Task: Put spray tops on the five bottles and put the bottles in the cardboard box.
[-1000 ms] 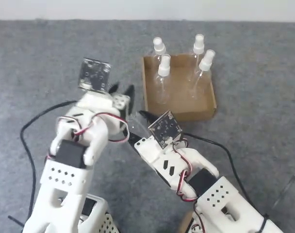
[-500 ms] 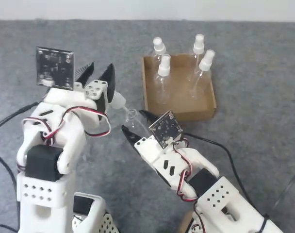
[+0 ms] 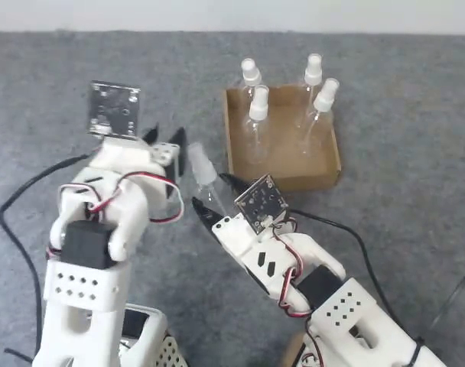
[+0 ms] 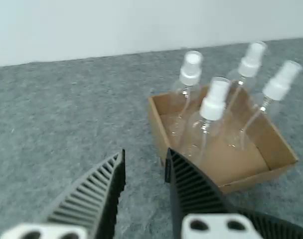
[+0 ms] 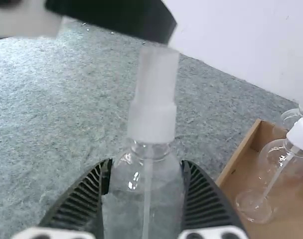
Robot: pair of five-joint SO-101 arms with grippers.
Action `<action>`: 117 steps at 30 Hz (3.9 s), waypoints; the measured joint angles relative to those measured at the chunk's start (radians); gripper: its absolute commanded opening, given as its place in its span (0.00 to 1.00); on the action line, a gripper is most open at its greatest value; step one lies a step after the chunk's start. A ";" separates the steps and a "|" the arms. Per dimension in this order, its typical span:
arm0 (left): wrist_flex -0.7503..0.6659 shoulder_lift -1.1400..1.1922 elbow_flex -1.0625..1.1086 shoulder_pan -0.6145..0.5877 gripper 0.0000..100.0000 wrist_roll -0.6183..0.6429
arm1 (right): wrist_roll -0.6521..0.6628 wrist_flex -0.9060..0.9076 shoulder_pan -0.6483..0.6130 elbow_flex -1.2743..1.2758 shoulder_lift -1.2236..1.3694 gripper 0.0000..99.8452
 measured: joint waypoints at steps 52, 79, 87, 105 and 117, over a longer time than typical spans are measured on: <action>-0.181 -0.601 0.640 -0.152 0.12 -0.037 | 0.000 -0.058 0.443 -0.245 0.129 0.01; -0.184 -0.605 0.643 -0.150 0.12 -0.037 | 0.040 -0.548 0.494 -0.061 0.425 0.01; -0.184 -0.606 0.658 -0.149 0.12 -0.037 | 0.040 -0.591 0.494 -0.063 0.494 0.01; -0.184 -0.606 0.658 -0.149 0.12 -0.037 | 0.040 -0.848 0.497 -0.061 0.810 0.01; -0.184 -0.606 0.658 -0.149 0.12 -0.037 | 0.044 -0.953 0.512 0.006 0.816 0.01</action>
